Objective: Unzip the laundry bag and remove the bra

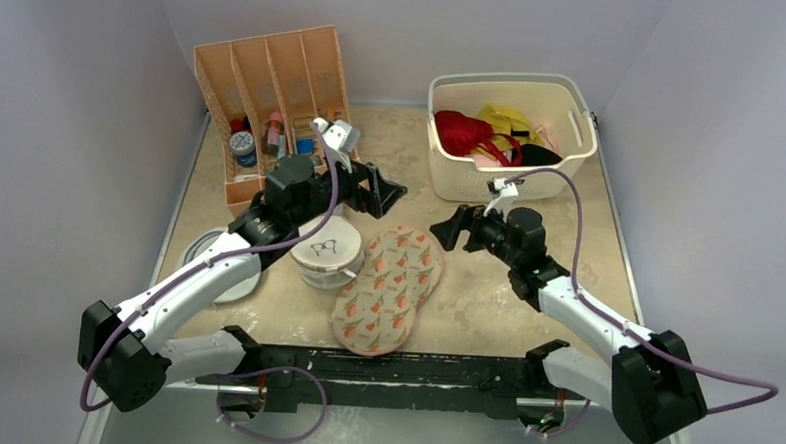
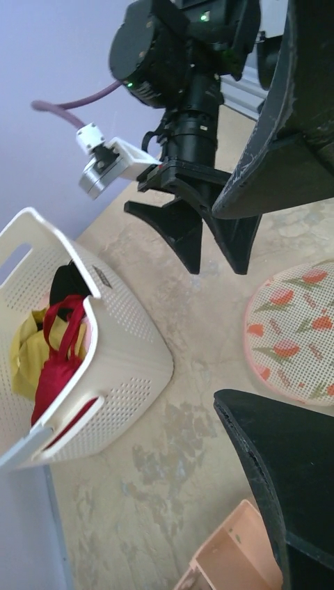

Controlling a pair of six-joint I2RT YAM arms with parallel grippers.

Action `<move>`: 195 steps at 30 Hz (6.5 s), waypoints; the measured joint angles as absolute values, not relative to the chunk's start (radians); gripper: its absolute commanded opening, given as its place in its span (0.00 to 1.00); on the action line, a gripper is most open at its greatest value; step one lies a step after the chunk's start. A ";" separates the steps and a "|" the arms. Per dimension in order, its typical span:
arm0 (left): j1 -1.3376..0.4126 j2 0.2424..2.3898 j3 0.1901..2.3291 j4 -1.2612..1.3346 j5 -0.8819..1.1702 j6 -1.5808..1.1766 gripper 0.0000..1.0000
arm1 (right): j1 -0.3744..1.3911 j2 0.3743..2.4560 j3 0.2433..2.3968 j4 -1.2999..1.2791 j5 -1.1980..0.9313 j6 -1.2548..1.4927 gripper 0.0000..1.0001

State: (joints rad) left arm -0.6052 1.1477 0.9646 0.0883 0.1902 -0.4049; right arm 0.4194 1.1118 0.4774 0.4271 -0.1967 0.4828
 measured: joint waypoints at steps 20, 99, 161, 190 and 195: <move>-0.664 0.987 0.917 0.115 -0.029 -0.319 0.92 | 1.002 1.343 0.438 0.477 -0.392 0.594 0.95; -1.067 1.619 0.871 0.222 -0.191 0.193 0.00 | 0.692 0.523 0.501 -0.097 0.369 0.592 0.90; -0.959 1.451 0.885 0.286 -0.197 -0.121 0.00 | 0.698 1.088 0.578 0.384 0.163 0.470 0.38; -0.967 1.451 0.885 0.268 -0.185 -0.166 0.00 | 0.700 0.931 0.562 0.310 0.105 0.141 0.25; -0.962 1.451 0.885 0.268 -0.185 -0.168 0.00 | 0.700 0.990 0.562 0.373 0.048 0.127 0.14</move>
